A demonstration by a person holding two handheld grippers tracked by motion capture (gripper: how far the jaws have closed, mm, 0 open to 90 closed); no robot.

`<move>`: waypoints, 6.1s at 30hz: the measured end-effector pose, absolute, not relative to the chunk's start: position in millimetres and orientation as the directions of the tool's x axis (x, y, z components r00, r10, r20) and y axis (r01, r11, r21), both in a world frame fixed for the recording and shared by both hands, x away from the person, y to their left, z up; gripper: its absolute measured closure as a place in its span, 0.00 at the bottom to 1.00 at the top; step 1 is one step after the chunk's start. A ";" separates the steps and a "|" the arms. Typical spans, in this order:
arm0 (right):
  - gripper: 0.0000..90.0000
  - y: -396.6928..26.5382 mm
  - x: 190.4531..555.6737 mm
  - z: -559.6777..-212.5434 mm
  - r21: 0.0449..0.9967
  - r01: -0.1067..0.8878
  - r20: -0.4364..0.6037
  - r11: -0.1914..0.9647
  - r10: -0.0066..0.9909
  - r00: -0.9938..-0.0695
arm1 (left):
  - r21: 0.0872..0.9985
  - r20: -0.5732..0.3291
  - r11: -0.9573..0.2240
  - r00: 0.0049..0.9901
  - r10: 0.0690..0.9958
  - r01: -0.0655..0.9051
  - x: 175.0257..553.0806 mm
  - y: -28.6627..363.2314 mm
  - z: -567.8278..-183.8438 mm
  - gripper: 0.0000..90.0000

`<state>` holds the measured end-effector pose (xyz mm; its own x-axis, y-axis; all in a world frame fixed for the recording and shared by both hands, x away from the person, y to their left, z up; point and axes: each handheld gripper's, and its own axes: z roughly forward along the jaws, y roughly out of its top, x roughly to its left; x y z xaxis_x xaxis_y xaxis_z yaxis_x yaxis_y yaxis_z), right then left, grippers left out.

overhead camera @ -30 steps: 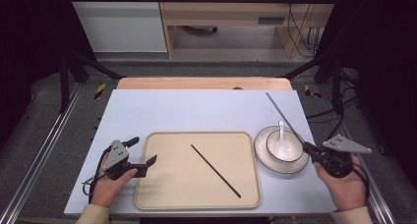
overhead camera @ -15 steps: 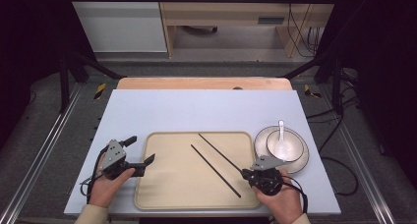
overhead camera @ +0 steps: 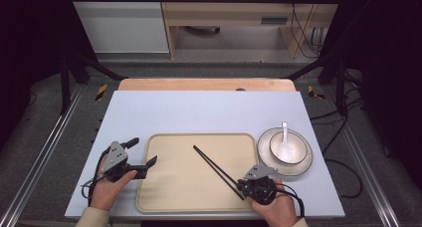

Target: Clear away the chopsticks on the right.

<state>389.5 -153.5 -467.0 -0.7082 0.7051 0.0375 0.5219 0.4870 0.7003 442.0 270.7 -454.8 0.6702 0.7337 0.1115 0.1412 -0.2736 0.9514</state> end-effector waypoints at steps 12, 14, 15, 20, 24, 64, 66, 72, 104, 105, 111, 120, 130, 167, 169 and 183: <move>0.37 -160.2 417.1 -453.7 0.797 0.463 0.028 0.388 0.741 -0.671 | 0.945 0.108 -0.289 0.684 0.721 0.155 442.4 267.5 -455.8 0.12; 0.26 -162.2 426.2 -449.9 0.812 0.446 0.015 0.376 0.751 -0.661 | 0.944 0.109 -0.291 0.686 0.719 0.155 442.3 267.3 -455.8 0.12; 0.22 -163.2 431.5 -448.2 0.815 0.444 0.012 0.372 0.756 -0.654 | 0.944 0.108 -0.291 0.686 0.719 0.157 442.4 267.2 -455.9 0.13; 0.12 -170.4 449.2 -440.7 0.837 0.422 0.000 0.350 0.770 -0.638 | 0.943 0.105 -0.291 0.688 0.718 0.161 442.3 267.0 -456.1 0.13; 0.11 -175.5 458.6 -436.2 0.846 0.402 -0.019 0.351 0.773 -0.635 | 0.942 0.105 -0.295 0.690 0.716 0.163 442.2 266.2 -456.5 0.15; 0.09 -275.9 448.0 -417.4 0.953 0.232 -0.065 0.197 0.877 -0.477 | 0.841 0.072 -0.463 0.790 0.609 0.280 456.3 185.0 -444.8 1.00; 0.09 -280.4 445.0 -418.4 0.956 0.225 -0.063 0.189 0.879 -0.472 | 0.828 0.075 -0.481 0.794 0.604 0.288 460.0 175.8 -446.1 1.00; 0.09 -288.1 436.2 -422.3 0.961 0.205 -0.068 0.184 0.880 -0.470 | 0.795 0.062 -0.517 0.805 0.590 0.318 467.8 155.4 -454.7 1.00; 0.11 -267.4 419.8 -440.3 0.959 0.159 -0.090 0.236 0.783 -0.616 | 0.718 0.070 -0.598 0.817 0.572 0.357 496.6 111.9 -474.7 0.99; 0.11 -266.7 419.8 -440.9 0.958 0.160 -0.092 0.240 0.781 -0.618 | 0.716 0.072 -0.602 0.820 0.567 0.354 498.9 110.6 -474.6 0.99; 0.12 -261.8 419.6 -443.2 0.959 0.156 -0.090 0.237 0.775 -0.626 | 0.704 0.092 -0.627 0.833 0.546 0.333 511.4 102.1 -473.5 0.99; 0.13 -262.0 420.6 -444.0 0.959 0.158 -0.086 0.234 0.776 -0.625 | 0.690 0.118 -0.669 0.869 0.480 0.276 520.1 75.1 -472.4 0.99; 0.13 -263.6 421.1 -444.6 0.959 0.160 -0.085 0.234 0.778 -0.623 | 0.687 0.123 -0.685 0.891 0.437 0.241 514.3 51.7 -472.3 0.99; 0.14 -262.9 421.7 -445.6 0.955 0.179 -0.076 0.235 0.781 -0.620 | 0.675 0.057 -0.709 0.944 0.326 0.204 473.2 31.3 -470.2 0.99; 0.14 -263.1 422.1 -445.9 0.955 0.178 -0.078 0.237 0.780 -0.621 | 0.677 0.056 -0.708 0.945 0.323 0.202 473.3 29.2 -470.4 0.99; 0.15 -263.1 422.4 -446.5 0.953 0.184 -0.076 0.242 0.775 -0.627 | 0.708 0.035 -0.674 0.943 0.331 0.211 470.5 11.7 -474.1 0.99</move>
